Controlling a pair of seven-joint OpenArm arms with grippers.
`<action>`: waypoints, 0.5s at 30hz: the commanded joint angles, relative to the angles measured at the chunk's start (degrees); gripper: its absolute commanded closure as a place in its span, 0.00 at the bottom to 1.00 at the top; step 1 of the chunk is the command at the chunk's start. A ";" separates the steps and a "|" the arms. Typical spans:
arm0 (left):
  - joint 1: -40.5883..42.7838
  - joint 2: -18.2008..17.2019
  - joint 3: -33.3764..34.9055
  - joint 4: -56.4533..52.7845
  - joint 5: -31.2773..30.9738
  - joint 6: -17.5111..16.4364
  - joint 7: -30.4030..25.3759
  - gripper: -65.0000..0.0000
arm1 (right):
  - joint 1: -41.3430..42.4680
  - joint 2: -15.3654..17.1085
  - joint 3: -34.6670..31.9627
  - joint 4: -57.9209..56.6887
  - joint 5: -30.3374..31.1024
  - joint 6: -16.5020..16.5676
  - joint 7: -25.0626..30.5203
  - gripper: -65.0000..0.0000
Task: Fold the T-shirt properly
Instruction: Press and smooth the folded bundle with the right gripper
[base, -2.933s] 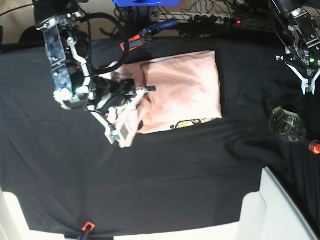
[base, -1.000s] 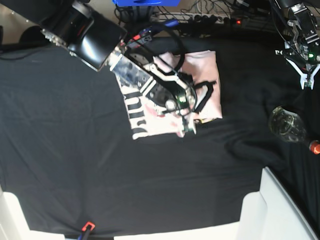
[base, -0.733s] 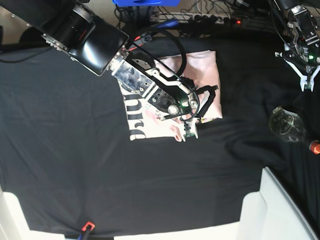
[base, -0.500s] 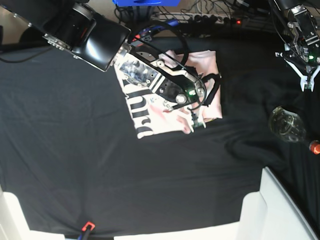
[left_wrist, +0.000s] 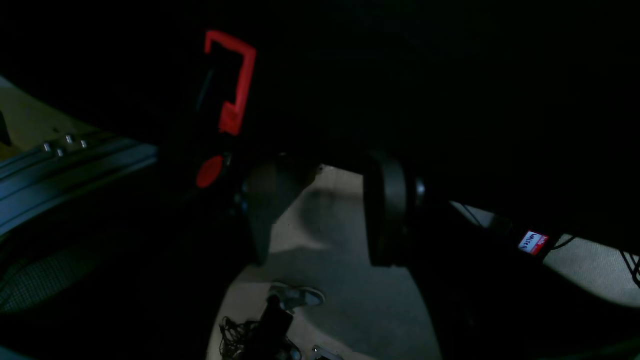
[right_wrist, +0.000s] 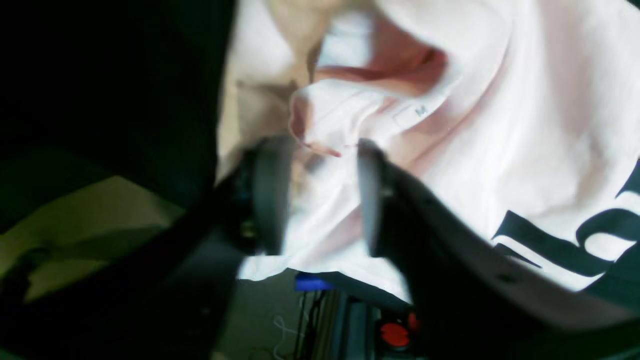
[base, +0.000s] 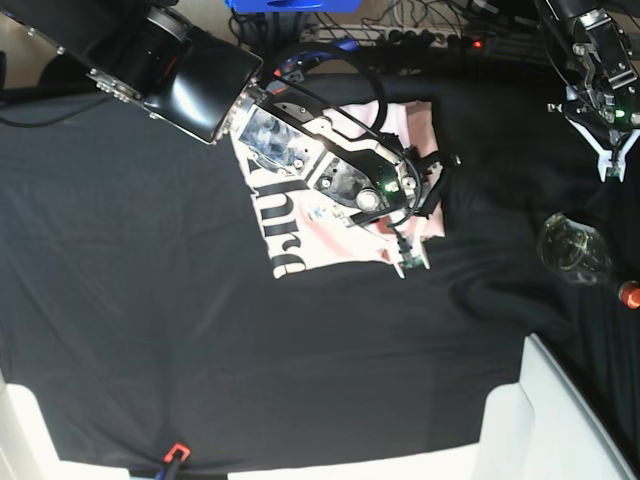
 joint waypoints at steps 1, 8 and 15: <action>-0.29 -0.90 -0.18 0.75 0.34 0.49 -0.24 0.57 | 0.99 -1.10 -0.24 1.70 0.00 -0.04 0.56 0.57; -0.29 -1.16 -0.18 0.75 0.34 0.49 -0.24 0.57 | 0.64 0.92 3.10 10.58 -0.09 -0.48 -1.19 0.37; 0.15 -1.16 -0.27 0.75 0.34 0.49 -0.24 0.57 | -3.23 1.01 11.98 10.76 -0.18 -0.04 -1.11 0.77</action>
